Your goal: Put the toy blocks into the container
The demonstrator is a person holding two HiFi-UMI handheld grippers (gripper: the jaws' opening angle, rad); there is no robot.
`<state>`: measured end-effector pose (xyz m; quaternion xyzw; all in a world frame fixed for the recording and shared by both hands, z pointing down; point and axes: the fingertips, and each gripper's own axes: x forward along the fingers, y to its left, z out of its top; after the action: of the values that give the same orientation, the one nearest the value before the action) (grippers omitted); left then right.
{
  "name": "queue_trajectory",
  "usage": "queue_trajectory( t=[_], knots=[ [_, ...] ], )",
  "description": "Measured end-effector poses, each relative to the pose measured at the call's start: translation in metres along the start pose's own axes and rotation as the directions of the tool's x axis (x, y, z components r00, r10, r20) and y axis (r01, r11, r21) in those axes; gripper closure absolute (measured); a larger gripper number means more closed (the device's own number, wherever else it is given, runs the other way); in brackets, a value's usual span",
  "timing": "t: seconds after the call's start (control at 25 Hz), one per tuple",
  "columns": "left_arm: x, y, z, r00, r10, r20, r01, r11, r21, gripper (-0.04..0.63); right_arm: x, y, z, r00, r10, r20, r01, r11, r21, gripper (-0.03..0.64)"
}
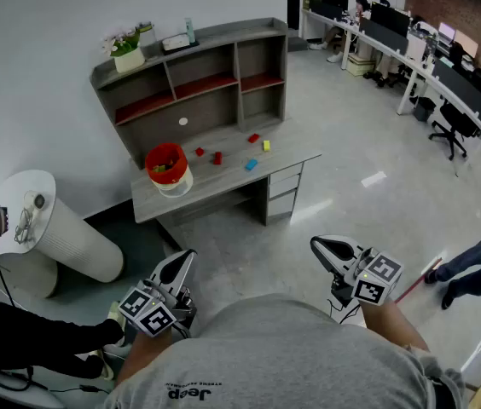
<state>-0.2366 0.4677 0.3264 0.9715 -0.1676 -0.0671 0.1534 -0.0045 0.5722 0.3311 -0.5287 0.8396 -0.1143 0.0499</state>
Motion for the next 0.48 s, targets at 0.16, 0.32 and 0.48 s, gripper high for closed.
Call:
queue_trajectory(
  t=[0.16, 0.32, 0.48],
  knots=[
    [0.006, -0.003, -0.001, 1.0, -0.001, -0.002, 0.001, 1.0, -0.01, 0.578, -0.006, -0.004, 0.001, 1.0, -0.003, 0.002, 0.003, 1.0, 0.0, 0.615],
    [0.014, -0.012, -0.004, 1.0, -0.01, 0.002, 0.01, 1.0, -0.022, 0.578, -0.019, -0.01, 0.001, 1.0, -0.007, 0.004, 0.007, 1.0, 0.0, 0.615],
    [0.027, -0.025, -0.008, 1.0, -0.028, 0.012, 0.028, 0.999, -0.038, 0.578, -0.037, -0.019, 0.005, 1.0, -0.025, 0.015, 0.025, 1.0, 0.013, 0.615]
  ],
)
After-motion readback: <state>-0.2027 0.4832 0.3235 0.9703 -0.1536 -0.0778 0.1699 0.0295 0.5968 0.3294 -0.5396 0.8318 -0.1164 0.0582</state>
